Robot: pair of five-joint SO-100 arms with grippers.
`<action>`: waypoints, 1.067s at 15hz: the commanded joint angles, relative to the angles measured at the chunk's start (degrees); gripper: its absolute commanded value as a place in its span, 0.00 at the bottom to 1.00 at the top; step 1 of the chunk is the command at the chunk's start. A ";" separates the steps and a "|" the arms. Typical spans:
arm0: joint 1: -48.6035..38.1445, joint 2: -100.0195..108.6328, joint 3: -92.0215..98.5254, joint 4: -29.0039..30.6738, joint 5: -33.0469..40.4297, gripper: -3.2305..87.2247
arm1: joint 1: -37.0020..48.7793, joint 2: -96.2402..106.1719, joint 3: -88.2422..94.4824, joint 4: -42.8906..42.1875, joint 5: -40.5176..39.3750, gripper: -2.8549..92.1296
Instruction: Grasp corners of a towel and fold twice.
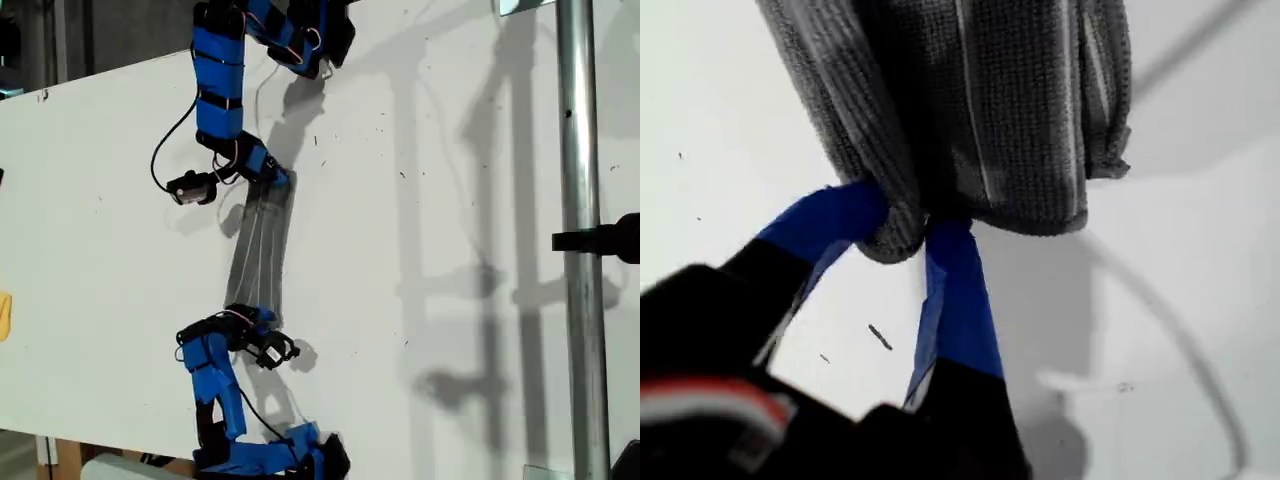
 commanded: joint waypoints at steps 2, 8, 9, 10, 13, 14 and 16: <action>-2.37 14.50 -0.79 6.86 -3.87 0.46 | 3.43 16.96 -2.81 13.01 1.85 0.43; -1.67 59.41 25.22 4.48 -13.45 0.49 | 4.75 57.66 11.78 23.82 28.48 0.41; 1.49 70.66 34.98 1.41 -16.70 0.47 | 0.35 65.30 16.79 23.55 34.89 0.41; 5.27 83.32 45.62 -3.08 -19.34 0.43 | -4.75 73.12 22.50 23.12 42.19 0.41; 14.77 125.95 74.71 -9.14 -30.32 0.26 | -18.02 79.72 30.23 23.03 57.74 0.40; 16.70 138.69 81.65 -6.86 -33.22 0.23 | -18.72 76.46 29.79 23.38 58.62 0.41; 20.21 138.78 86.22 -10.37 -32.61 0.13 | -20.48 74.62 32.70 22.32 63.98 0.45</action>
